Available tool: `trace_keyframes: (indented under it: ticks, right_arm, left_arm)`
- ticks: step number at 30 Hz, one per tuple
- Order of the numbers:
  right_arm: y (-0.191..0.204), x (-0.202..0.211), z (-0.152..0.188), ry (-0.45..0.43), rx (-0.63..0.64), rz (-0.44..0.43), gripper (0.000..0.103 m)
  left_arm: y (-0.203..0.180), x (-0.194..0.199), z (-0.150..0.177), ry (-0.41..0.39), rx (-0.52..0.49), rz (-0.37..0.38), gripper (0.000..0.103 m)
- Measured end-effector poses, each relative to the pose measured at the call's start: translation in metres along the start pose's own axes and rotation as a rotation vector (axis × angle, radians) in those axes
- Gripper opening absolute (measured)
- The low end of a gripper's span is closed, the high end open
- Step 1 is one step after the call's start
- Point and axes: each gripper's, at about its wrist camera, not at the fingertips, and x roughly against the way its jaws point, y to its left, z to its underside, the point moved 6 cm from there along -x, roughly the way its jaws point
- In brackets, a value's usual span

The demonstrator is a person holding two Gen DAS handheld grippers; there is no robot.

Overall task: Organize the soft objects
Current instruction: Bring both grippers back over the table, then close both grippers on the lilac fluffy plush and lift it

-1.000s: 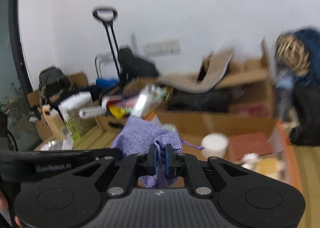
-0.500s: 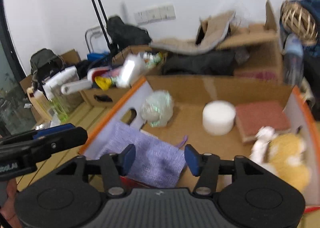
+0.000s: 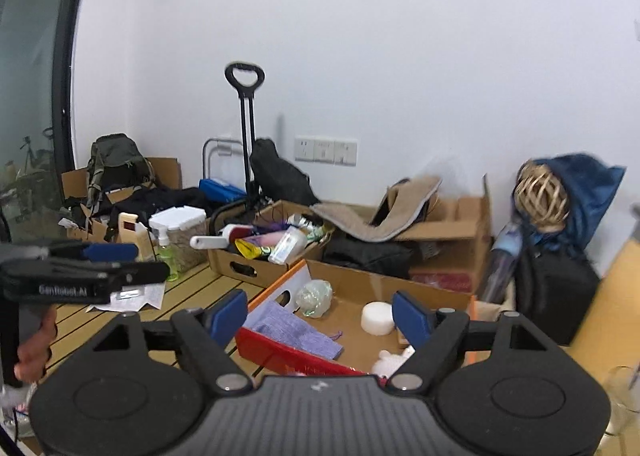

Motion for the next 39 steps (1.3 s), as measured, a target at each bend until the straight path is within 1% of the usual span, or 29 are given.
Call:
trace_keyframes:
  ticks: [3,5,7,10,12,14,17,20,22,24,30,34,35,36,37,38,39]
  right_arm:
    - [0.007,0.039,0.011,-0.028,0.016,0.022,0.082]
    - [0.013,0.062,0.026,-0.047,0.020,0.037,0.085]
    - [0.020,0.084,0.048,-0.060,0.030,0.049,0.086]
    - [0.033,0.114,0.085,-0.083,0.025,0.077,0.086]
    - [0.044,0.131,0.110,-0.109,0.027,0.096,0.087]
    - [0.058,0.148,0.136,-0.119,0.023,0.088,0.087]
    - [0.073,0.174,0.169,-0.109,-0.038,0.069,0.088]
    - [0.087,0.191,0.192,-0.135,-0.106,0.043,0.091]
    - [0.098,0.188,0.203,-0.126,-0.075,0.038,0.091]
    - [0.103,0.182,0.207,-0.118,-0.052,0.068,0.091]
    - [0.100,0.158,0.213,-0.086,-0.088,0.055,0.090]
    - [0.093,0.125,0.219,-0.029,-0.123,0.032,0.089]
    - [0.092,0.115,0.220,-0.011,-0.133,0.024,0.083]
    - [0.090,0.103,0.220,0.008,-0.144,0.016,0.075]
    - [0.089,0.089,0.220,0.034,-0.167,0.001,0.070]
    - [0.088,0.077,0.219,0.053,-0.194,-0.014,0.059]
    - [0.087,0.063,0.218,0.070,-0.229,-0.038,0.053]
  left_arm:
    - [-0.012,0.037,0.007,-0.038,-0.027,0.014,0.083]
    - [-0.016,0.062,0.023,-0.049,-0.033,0.010,0.087]
    - [-0.018,0.086,0.044,-0.053,-0.042,-0.006,0.088]
    - [-0.021,0.124,0.073,-0.081,-0.043,-0.034,0.097]
    - [-0.026,0.149,0.094,-0.089,-0.050,-0.039,0.099]
    - [-0.032,0.176,0.116,-0.091,-0.062,-0.034,0.101]
    - [-0.034,0.209,0.147,-0.085,-0.018,-0.050,0.102]
    - [-0.039,0.224,0.166,-0.061,-0.003,-0.032,0.103]
    - [-0.041,0.222,0.170,-0.049,-0.030,-0.041,0.103]
    - [-0.040,0.216,0.170,-0.048,-0.042,-0.068,0.103]
    - [-0.036,0.186,0.176,-0.011,-0.011,-0.072,0.103]
    - [-0.026,0.149,0.178,0.021,0.011,-0.075,0.103]
    - [-0.022,0.138,0.177,0.021,0.015,-0.085,0.102]
    - [-0.016,0.124,0.176,0.034,0.010,-0.098,0.100]
    - [-0.012,0.112,0.175,0.048,0.006,-0.107,0.093]
    - [-0.005,0.097,0.172,0.060,0.007,-0.108,0.086]
    - [0.002,0.084,0.169,0.074,0.010,-0.102,0.082]
